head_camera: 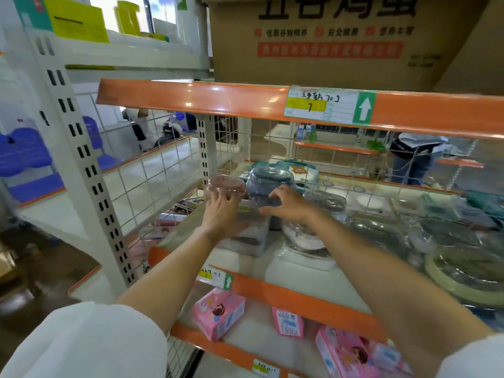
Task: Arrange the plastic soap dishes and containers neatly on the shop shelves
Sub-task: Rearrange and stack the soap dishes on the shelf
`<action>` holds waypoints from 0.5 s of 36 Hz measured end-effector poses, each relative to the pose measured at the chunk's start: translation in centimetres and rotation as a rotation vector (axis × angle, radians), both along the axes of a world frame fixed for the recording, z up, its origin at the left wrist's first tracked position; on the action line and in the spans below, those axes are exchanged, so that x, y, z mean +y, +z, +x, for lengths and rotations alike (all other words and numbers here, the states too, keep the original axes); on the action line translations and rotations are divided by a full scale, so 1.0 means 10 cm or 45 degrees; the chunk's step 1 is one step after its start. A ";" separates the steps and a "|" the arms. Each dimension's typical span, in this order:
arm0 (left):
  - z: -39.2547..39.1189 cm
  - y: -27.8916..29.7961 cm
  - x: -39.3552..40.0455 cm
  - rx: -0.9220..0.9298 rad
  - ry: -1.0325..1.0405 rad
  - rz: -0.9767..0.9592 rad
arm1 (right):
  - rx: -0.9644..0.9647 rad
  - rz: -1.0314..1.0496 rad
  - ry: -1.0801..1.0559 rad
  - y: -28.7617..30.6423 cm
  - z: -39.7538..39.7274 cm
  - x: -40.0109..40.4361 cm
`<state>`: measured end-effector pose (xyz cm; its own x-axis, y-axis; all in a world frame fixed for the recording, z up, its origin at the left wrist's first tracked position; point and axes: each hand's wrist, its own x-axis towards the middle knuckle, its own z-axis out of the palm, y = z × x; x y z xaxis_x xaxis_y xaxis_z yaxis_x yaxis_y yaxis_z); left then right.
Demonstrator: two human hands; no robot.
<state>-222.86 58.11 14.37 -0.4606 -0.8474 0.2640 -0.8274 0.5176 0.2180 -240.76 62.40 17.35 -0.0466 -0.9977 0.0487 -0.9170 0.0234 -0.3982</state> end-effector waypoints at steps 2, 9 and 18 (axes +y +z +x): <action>-0.12 0.05 0.02 -0.048 -0.083 -0.025 | -0.025 -0.020 -0.028 0.05 -0.18 0.10; -0.58 0.17 0.14 -0.079 -0.263 0.133 | 0.080 0.086 -0.160 0.15 -0.86 0.53; -1.10 0.11 0.33 -0.056 -0.292 0.204 | 0.220 0.322 -0.416 -0.07 -1.63 0.95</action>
